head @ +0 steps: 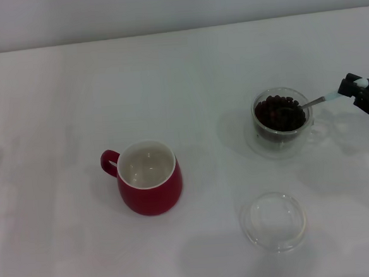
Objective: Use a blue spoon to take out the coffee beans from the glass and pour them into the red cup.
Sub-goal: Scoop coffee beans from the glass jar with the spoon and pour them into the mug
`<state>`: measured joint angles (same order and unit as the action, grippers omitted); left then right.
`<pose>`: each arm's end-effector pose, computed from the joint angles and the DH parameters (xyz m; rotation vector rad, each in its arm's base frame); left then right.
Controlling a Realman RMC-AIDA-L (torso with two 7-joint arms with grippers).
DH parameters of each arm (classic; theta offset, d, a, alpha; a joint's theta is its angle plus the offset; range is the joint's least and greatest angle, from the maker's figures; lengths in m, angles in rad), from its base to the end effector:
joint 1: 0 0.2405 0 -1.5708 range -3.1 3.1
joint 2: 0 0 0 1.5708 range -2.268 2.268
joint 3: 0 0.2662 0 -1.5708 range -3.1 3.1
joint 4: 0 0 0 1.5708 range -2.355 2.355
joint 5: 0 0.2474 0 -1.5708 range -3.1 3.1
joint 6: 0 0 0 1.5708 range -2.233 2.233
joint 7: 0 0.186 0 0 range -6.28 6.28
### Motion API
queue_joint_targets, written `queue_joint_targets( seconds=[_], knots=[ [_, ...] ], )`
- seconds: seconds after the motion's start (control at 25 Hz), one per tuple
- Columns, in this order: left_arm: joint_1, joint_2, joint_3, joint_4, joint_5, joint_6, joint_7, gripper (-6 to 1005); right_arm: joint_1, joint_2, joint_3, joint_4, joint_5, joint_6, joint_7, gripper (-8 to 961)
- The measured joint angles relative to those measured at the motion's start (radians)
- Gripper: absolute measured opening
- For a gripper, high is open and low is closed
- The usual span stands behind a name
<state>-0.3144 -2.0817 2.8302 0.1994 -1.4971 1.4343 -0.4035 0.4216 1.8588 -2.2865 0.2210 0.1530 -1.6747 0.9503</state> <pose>-0.3762 0.3280 -0.0258 -1.3283 -0.7563 -1.0103 0.3991 0.3055 0.0299 -2.1562 0.8062 0.9261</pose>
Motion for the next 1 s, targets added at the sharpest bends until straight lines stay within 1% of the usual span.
queue_joint_targets(
  seconds=[0.24, 0.48, 0.6, 0.76, 1.0],
  knots=[
    [-0.001, 0.000, 0.000, 0.000, 0.000, 0.000, 0.000, 895, 0.008, -0.008, -0.011, 0.000, 0.001, 0.031, 0.112, 152],
    [-0.011, 0.000, 0.000, -0.008, -0.002, 0.004, 0.002, 895, 0.013, -0.011, -0.025, 0.000, 0.001, 0.070, 0.201, 152],
    [-0.011, 0.000, -0.006, -0.008, -0.003, 0.007, 0.002, 895, 0.016, -0.012, -0.025, 0.000, 0.001, 0.071, 0.261, 152],
    [-0.011, 0.000, -0.012, -0.008, -0.003, 0.007, 0.002, 895, 0.018, -0.012, -0.025, 0.000, 0.001, 0.071, 0.294, 151],
    [-0.011, 0.002, -0.012, -0.010, -0.003, 0.008, 0.002, 895, 0.018, -0.022, -0.025, 0.000, 0.006, 0.069, 0.404, 151]
  ],
)
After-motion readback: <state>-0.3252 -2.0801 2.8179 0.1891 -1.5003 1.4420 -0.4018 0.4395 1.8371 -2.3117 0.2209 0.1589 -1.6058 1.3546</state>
